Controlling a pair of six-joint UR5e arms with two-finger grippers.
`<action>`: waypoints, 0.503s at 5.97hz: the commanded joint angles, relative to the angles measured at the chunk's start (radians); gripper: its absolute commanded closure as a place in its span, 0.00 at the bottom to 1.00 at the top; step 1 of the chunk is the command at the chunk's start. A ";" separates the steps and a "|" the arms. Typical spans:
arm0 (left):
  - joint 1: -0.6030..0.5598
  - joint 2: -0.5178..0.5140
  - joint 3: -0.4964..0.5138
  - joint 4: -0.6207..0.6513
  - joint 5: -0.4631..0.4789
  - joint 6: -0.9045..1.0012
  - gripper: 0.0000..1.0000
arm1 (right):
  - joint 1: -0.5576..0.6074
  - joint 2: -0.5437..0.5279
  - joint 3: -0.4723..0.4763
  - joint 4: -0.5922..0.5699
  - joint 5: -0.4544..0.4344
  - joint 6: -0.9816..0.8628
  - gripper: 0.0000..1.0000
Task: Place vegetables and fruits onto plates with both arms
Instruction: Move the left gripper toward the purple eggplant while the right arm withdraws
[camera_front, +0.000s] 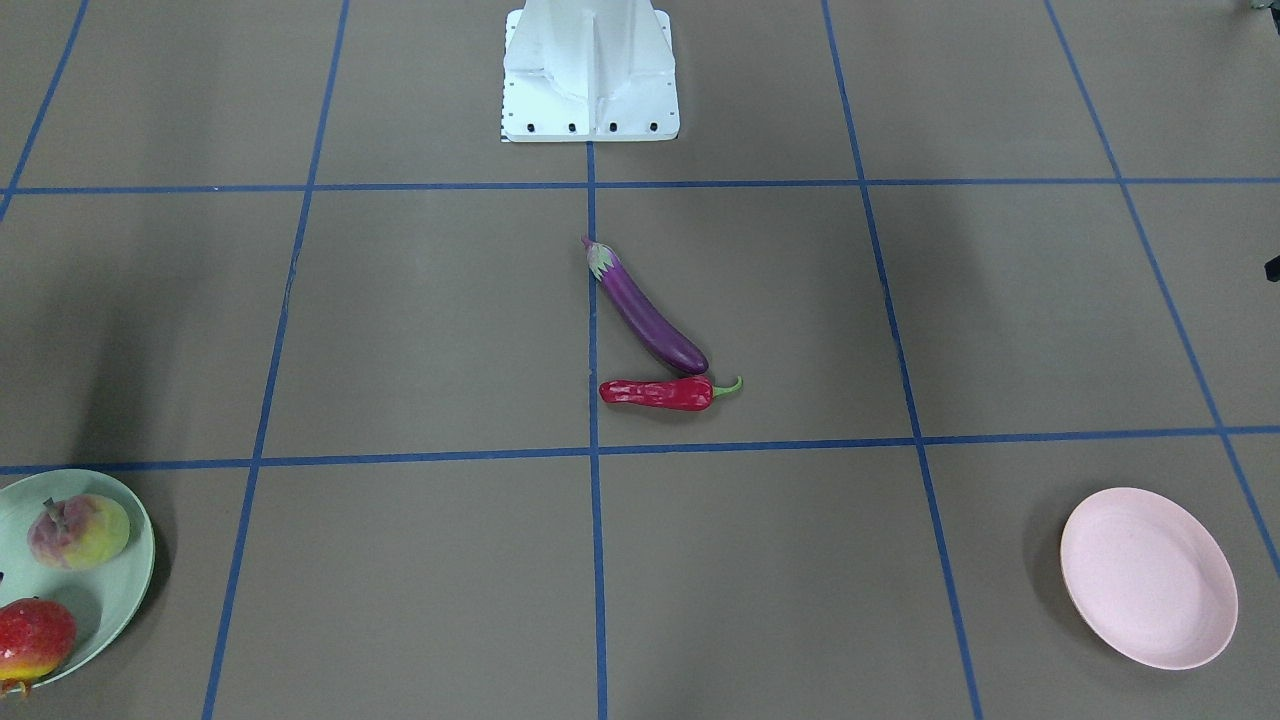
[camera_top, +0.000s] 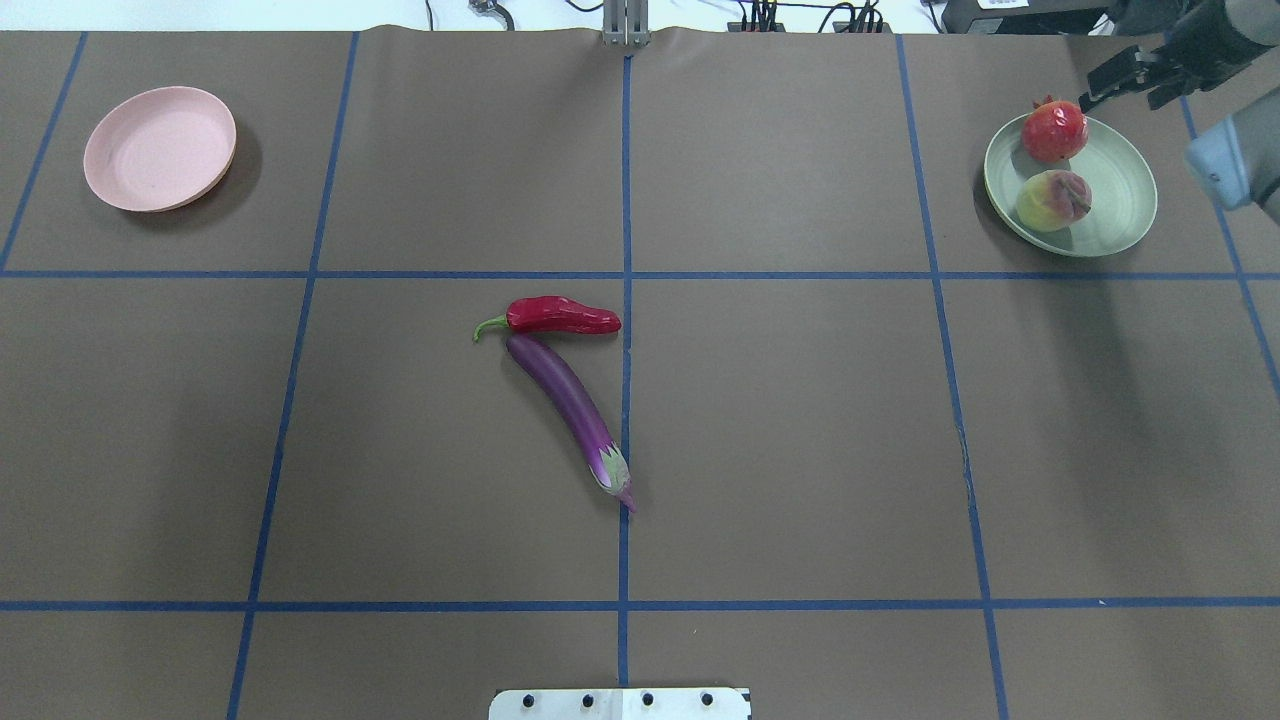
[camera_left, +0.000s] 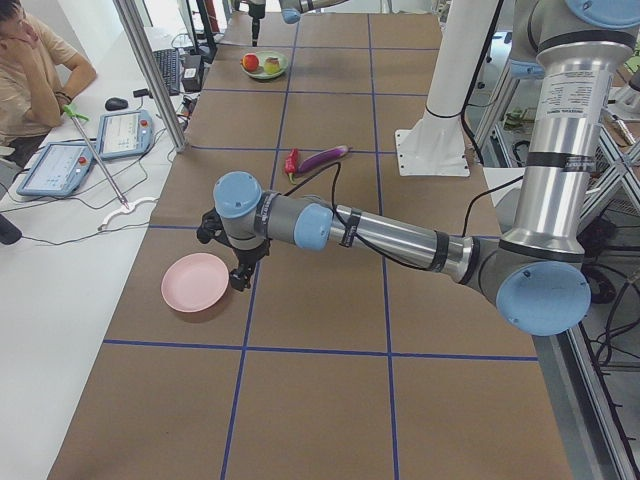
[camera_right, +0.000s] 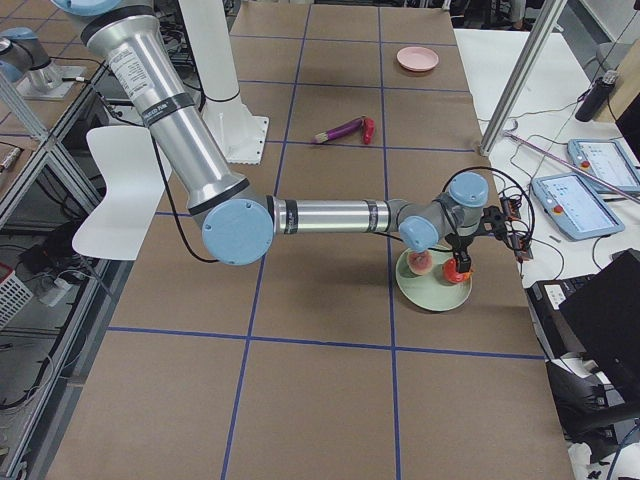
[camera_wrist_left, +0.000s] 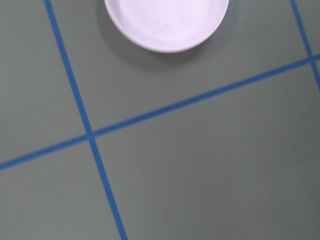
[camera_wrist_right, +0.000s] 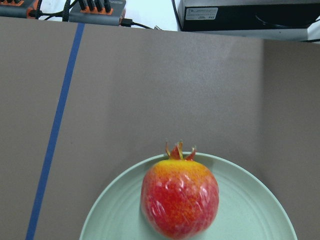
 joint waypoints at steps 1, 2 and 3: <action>0.142 -0.078 -0.006 -0.103 0.130 -0.347 0.00 | 0.072 -0.206 0.186 -0.019 0.083 -0.039 0.00; 0.249 -0.121 -0.006 -0.099 0.197 -0.499 0.00 | 0.086 -0.318 0.287 -0.052 0.097 -0.070 0.00; 0.339 -0.175 -0.003 -0.096 0.238 -0.665 0.00 | 0.091 -0.402 0.423 -0.191 0.083 -0.129 0.00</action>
